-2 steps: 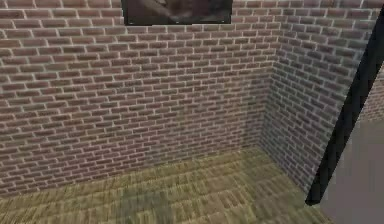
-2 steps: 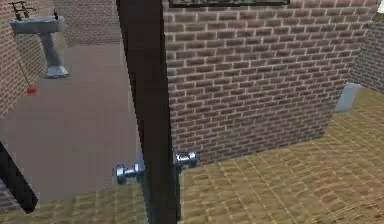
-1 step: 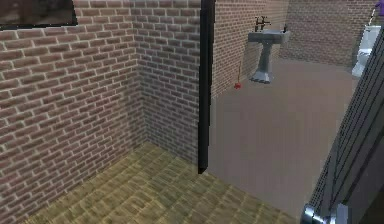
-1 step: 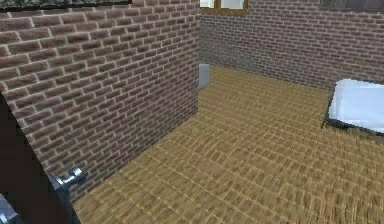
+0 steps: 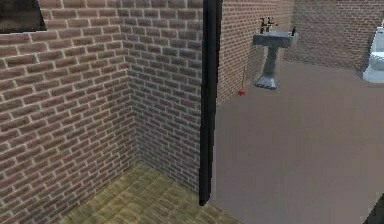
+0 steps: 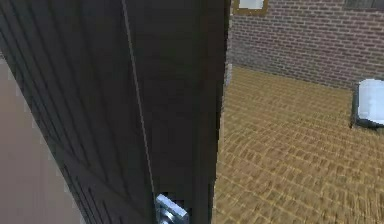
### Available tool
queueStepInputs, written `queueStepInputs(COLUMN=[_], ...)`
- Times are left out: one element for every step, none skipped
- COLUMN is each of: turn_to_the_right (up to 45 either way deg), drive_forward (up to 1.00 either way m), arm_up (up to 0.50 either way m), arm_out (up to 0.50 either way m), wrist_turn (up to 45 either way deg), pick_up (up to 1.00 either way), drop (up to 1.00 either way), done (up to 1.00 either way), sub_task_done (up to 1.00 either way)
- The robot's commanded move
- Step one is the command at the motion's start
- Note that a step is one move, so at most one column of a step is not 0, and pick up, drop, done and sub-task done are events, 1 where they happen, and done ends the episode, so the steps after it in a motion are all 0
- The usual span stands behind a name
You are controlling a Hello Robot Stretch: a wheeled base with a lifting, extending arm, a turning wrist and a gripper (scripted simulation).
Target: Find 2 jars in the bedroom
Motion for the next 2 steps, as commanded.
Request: queueStepInputs(turn_to_the_right=[-42.0,0.0], drive_forward=[0.00,0.15], arm_up=[0.00,0.00], arm_out=[0.00,0.00], wrist_turn=[0.0,0.0], pick_up=[0.00,0.00], drop=[0.00,0.00], done=[0.00,0.00], sub_task_done=[0.00,0.00])
